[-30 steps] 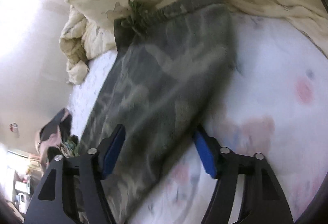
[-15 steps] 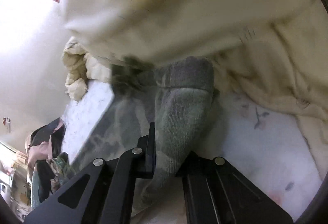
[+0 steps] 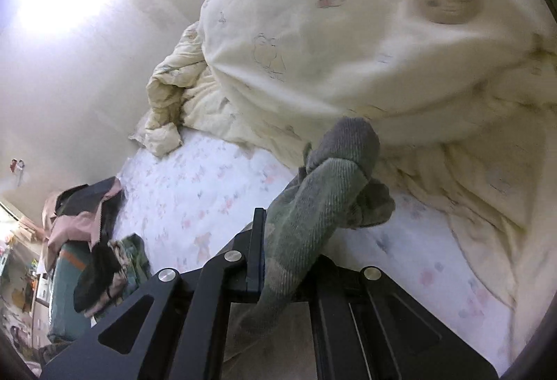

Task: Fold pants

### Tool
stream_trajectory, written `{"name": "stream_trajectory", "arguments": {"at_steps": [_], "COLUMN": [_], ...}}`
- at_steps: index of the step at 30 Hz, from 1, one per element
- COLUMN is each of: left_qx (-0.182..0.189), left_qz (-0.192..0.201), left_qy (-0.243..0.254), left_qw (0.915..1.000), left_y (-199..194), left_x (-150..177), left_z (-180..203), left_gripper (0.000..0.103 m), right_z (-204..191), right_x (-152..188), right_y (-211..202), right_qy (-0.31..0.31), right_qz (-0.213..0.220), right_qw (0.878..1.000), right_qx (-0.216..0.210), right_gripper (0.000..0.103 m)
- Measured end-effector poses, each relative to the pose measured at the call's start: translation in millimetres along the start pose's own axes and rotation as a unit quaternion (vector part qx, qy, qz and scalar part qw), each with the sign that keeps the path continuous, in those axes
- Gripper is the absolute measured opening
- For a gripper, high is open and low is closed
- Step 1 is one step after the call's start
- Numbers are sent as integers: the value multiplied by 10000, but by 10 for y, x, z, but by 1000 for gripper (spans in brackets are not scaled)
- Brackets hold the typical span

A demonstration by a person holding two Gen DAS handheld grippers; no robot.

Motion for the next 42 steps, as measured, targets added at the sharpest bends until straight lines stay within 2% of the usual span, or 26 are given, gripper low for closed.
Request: {"name": "stream_trajectory", "arguments": {"at_steps": [4, 6, 10, 12, 14, 15, 16, 17, 18, 19, 20, 22, 24, 25, 27, 28, 29, 30, 32, 33, 35, 39, 40, 41, 42], "left_qx": [-128, -163, -242, -358, -446, -487, -538, -611, -704, -819, -884, -965, -989, -990, -1042, -1100, -1159, -1201, -1288, -1333, -1366, -1388, -1402, -1417, -1455], "left_qz": [-126, -146, -307, -352, -377, -402, -396, -389, -392, -386, -386, -389, -399, -401, -399, -400, -408, -416, -440, -464, -493, -590, -611, -633, -670], "left_qy": [-360, -537, -838, -928, -1057, -1086, -1046, -990, -904, -784, -719, -648, -695, -738, -744, -704, -667, -637, -548, -490, -430, -448, -448, -447, -419], "left_qw": [9992, 9983, 9957, 9944, 9927, 9921, 9923, 9924, 9926, 9928, 9927, 9925, 9919, 9915, 9910, 9906, 9902, 9898, 9892, 9888, 9885, 9875, 9872, 9869, 9862], "left_y": [-216, -270, -150, -9, 73, 100, 98, 88, 91, 112, 121, 127, 154, 160, 169, 174, 182, 191, 202, 214, 235, 277, 288, 299, 314], "left_x": [404, 572, 775, 838, 851, 846, 865, 877, 876, 876, 885, 887, 883, 875, 869, 864, 862, 868, 876, 886, 891, 914, 919, 922, 926], "left_z": [-515, -760, -1028, -1086, -1095, -1098, -1074, -1055, -1039, -1026, -994, -996, -1001, -1008, -999, -989, -980, -966, -955, -954, -956, -995, -999, -998, -996], "left_gripper": [20, 20, 20, 20, 20, 20, 20, 21, 21, 21, 21, 21, 21, 21, 21, 21, 21, 21, 21, 21, 21, 21, 21, 21, 21], "right_z": [306, 375, 560, 685, 855, 906, 953, 1001, 1027, 1061, 1066, 1008, 774, 669, 389, 243, 149, 78, 28, 6, -32, -99, -70, -65, -89], "right_x": [568, 857, 1283, 1379, 1472, 1506, 1521, 1517, 1504, 1479, 1442, 1349, 1166, 1099, 978, 897, 842, 795, 740, 717, 677, 758, 757, 774, 772], "right_y": [-179, -229, -227, -139, -89, -61, -64, -95, -130, -188, -239, -359, -567, -645, -701, -663, -576, -431, -140, 22, 337, 780, 895, 990, 1032], "right_qy": [398, 346, 451, 353, 222, 134, 55, 23, -44, -231, -404, -467, -453, -539, -878, -1030, -1100, -1218, -1332, -1476, -1998, -2905, -3050, -3122, -3181], "right_qz": [-589, -882, -1420, -1665, -1934, -2041, -2077, -2046, -1998, -1901, -1761, -1470, -775, -490, -46, 73, 50, -173, -553, -763, -997, -1245, -1307, -1446, -1535], "right_qw": [9972, 9948, 9864, 9796, 9700, 9646, 9596, 9555, 9502, 9386, 9321, 9301, 9447, 9459, 9545, 9624, 9692, 9734, 9742, 9720, 9592, 9286, 9215, 9186, 9174], "right_qx": [221, 377, 699, 1072, 1457, 1665, 1895, 2127, 2392, 2871, 3140, 3334, 3154, 3162, 2849, 2514, 2202, 1932, 1736, 1662, 1732, 1945, 2017, 1946, 1837], "right_gripper": [2, 2, 3, 5, 14, 14, 25, 41, 50, 65, 68, 68, 67, 67, 67, 67, 68, 68, 67, 65, 63, 53, 36, 11, 9]}}
Point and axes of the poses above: each gripper's, at about its wrist camera, not at the fingertips, and y roughly the way its jaws point, z to its right, x to its underside, the point moved 6 cm from there along y, roughly the way its jaws point, and after that the axes turned 5 degrees about x, right-handed, at the moved point
